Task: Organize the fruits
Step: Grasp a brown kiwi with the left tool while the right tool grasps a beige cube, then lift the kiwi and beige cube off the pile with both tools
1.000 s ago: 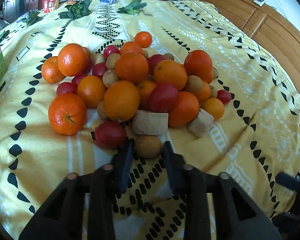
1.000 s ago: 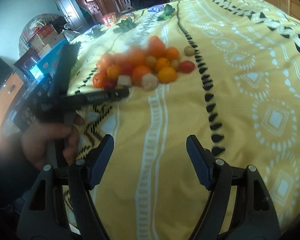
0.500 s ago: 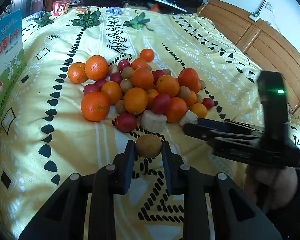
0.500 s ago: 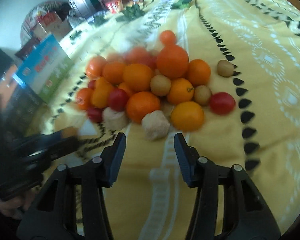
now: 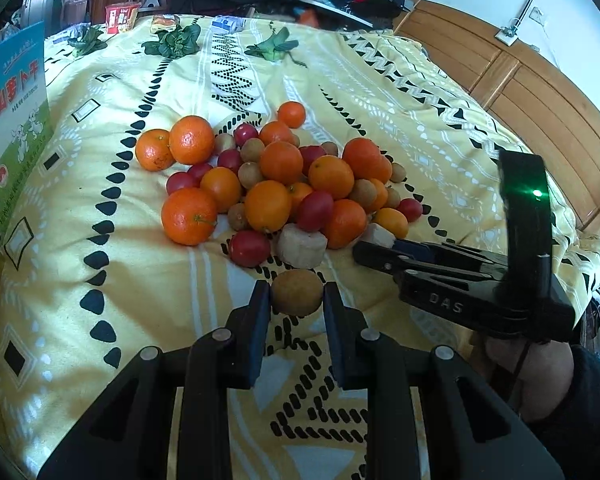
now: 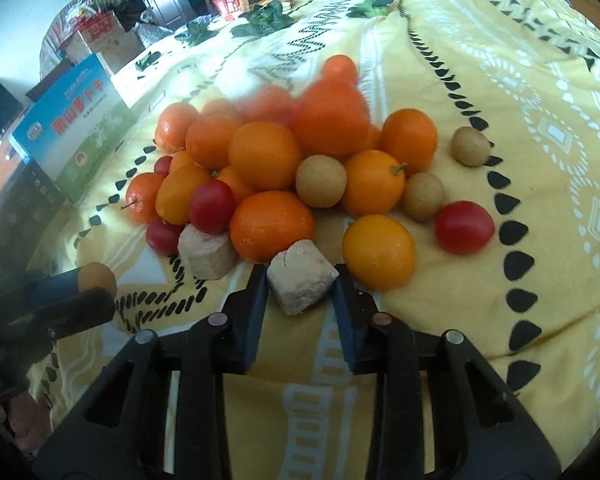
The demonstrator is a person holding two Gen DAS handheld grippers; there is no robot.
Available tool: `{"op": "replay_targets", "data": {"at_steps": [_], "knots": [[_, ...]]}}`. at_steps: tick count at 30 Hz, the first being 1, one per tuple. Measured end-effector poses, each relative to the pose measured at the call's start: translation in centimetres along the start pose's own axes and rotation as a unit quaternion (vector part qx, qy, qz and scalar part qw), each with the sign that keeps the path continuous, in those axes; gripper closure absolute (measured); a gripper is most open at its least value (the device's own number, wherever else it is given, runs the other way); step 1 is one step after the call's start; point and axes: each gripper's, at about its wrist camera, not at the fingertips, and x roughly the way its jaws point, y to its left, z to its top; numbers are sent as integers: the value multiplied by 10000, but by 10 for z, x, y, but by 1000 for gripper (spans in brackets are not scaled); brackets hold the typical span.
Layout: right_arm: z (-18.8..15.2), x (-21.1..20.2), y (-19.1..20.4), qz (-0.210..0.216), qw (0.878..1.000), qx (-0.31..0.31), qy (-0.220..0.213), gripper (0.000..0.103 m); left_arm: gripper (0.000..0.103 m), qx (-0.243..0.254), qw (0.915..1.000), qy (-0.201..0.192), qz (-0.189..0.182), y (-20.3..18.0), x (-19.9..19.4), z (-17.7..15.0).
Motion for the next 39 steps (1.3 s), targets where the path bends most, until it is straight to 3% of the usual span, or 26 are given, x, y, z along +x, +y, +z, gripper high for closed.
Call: {"op": "replay_targets", "data": {"at_steps": [12, 26, 39], "knots": [[-24, -64, 40, 257, 9992, 25, -315, 70, 76, 123, 9977, -119, 653, 3, -38, -4], [-23, -103, 104, 353, 9967, -496, -537, 70, 76, 53, 9950, -523, 850, 15, -104, -11], [-19, -112, 152, 448, 9934, -871, -597, 70, 76, -111, 9937, -666, 896, 37, -136, -20]]}}
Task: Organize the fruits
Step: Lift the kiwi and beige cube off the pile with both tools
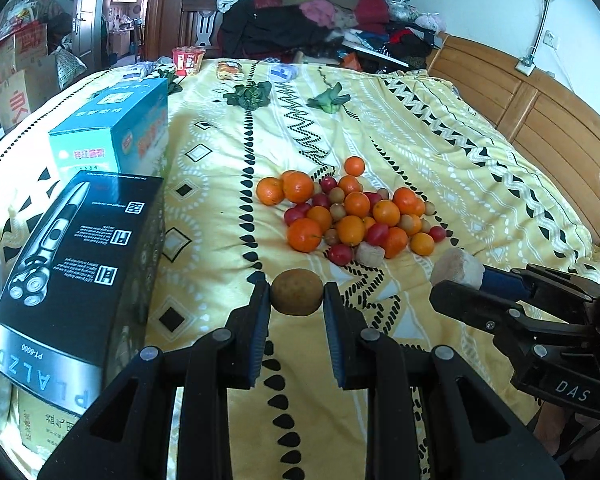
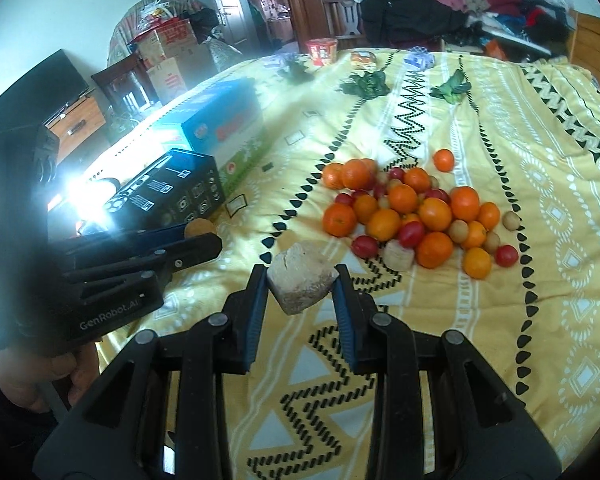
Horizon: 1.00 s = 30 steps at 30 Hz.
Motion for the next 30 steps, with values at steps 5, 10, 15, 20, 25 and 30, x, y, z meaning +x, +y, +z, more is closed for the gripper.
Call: {"op": "replay_targets", "data": {"at_steps": [5, 10, 15, 20, 25, 30], "knots": [[-1, 3, 6, 12, 10000, -26, 47, 70, 76, -28, 10000, 36, -9, 3, 0, -3], [-5, 4, 9, 26, 10000, -10, 91, 70, 76, -30, 10000, 48, -29, 3, 0, -3], [-7, 4, 10, 47, 9999, 19, 102, 70, 76, -33, 10000, 67, -30, 0, 2, -2], [-8, 4, 9, 66, 9999, 56, 93, 70, 77, -5, 10000, 83, -20, -3, 3, -3], [-11, 4, 7, 86, 9999, 105, 94, 70, 77, 11, 9999, 115, -28, -5, 4, -5], [-11, 4, 8, 115, 9998, 113, 80, 70, 77, 32, 9999, 109, -26, -6, 2, -6]]}}
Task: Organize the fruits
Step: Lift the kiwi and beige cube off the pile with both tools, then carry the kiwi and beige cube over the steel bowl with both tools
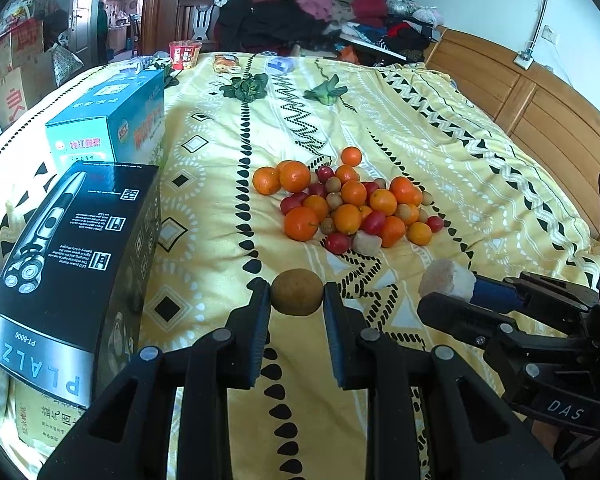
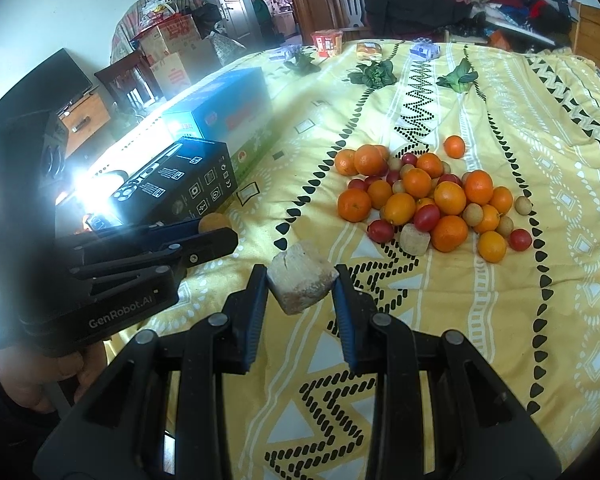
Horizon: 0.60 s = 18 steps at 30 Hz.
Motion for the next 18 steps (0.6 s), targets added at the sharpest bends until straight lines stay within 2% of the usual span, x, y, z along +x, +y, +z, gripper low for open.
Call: {"op": "replay_targets", "data": {"at_steps": [12, 18], "knots": [[16, -2, 26, 124, 9996, -209, -140, 70, 76, -195, 9997, -165, 41, 22, -23, 1], [40, -5, 55, 309, 9981, -427, -314, 70, 76, -437, 9973, -561, 157, 52, -62, 14]]}}
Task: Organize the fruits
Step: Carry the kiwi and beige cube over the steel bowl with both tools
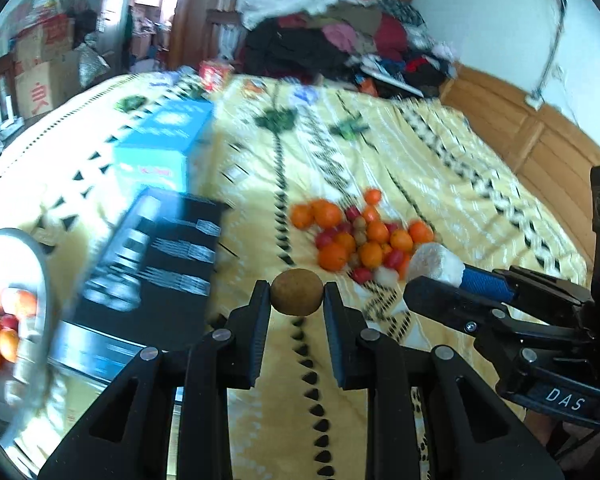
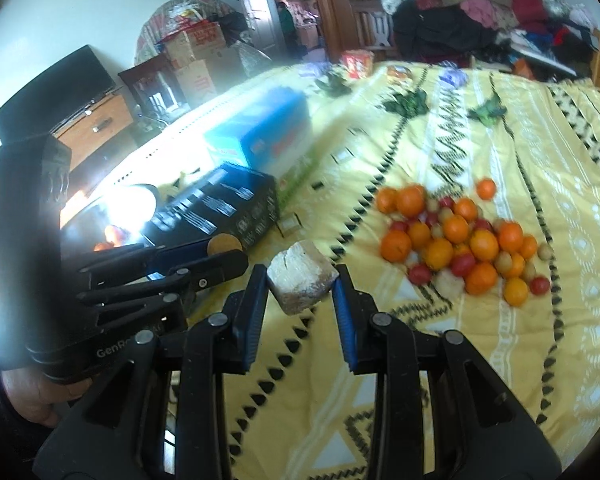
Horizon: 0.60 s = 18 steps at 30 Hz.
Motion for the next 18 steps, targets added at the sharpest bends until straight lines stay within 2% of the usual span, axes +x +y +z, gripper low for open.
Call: {"op": "replay_targets", "data": {"at_steps": [5, 8, 11, 14, 18], "knots": [[35, 7, 45, 324, 9984, -416, -191, 70, 76, -441, 9965, -495, 508, 59, -48, 22], [55, 14, 78, 620, 9953, -687, -286, 70, 76, -774, 9898, -770, 918, 107, -79, 30], [76, 24, 118, 990, 9900, -954, -322, 70, 76, -1204, 9794, -908, 1342, 160, -106, 30], [91, 40, 157, 1309, 9835, -1220, -275, 70, 76, -1581, 9681, -902, 1723, 210, -124, 19], [95, 72, 201, 1620, 9762, -1443, -12, 70, 76, -2088, 9555, -676, 1970, 261, -131, -7]]}}
